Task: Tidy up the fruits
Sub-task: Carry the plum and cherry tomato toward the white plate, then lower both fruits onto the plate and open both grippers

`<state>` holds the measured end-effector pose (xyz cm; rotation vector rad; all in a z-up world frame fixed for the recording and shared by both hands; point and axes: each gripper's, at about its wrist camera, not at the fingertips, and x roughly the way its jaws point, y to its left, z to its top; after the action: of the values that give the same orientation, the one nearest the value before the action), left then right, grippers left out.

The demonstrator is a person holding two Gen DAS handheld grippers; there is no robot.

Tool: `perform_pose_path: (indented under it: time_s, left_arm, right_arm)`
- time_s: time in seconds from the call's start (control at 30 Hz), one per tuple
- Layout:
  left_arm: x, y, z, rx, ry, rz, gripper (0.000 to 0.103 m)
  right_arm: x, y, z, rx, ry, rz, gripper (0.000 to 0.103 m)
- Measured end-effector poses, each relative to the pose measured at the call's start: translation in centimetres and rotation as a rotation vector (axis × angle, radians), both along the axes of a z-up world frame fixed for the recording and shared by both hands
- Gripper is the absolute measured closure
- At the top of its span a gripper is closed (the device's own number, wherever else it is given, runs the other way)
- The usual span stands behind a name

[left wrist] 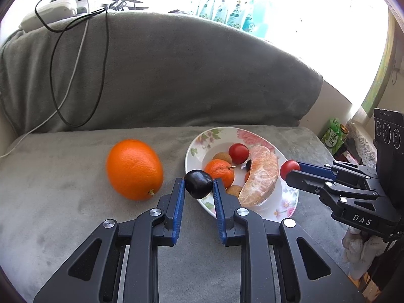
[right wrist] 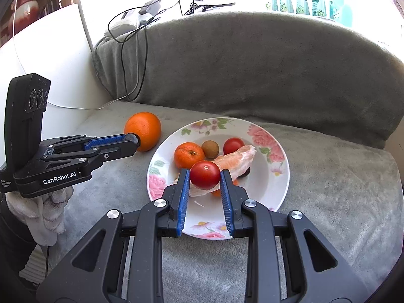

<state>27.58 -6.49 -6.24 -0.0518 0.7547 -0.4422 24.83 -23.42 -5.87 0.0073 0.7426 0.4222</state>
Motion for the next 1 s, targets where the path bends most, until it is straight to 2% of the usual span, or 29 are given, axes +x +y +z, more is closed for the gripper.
perform_pose_path:
  time_s: [0.37,1.0]
  left_arm:
    - [1.6,-3.0,0.1,0.01,0.008,-0.041,0.082]
    - [2.3,-5.4,0.3,0.015,0.004,-0.083,0.082]
  right_arm:
    - [0.7,-2.1,-1.2,0.026,0.023,-0.032,0.077]
    - [1.1,-2.2,-2.2,0.04,0.051,-0.015,0.077]
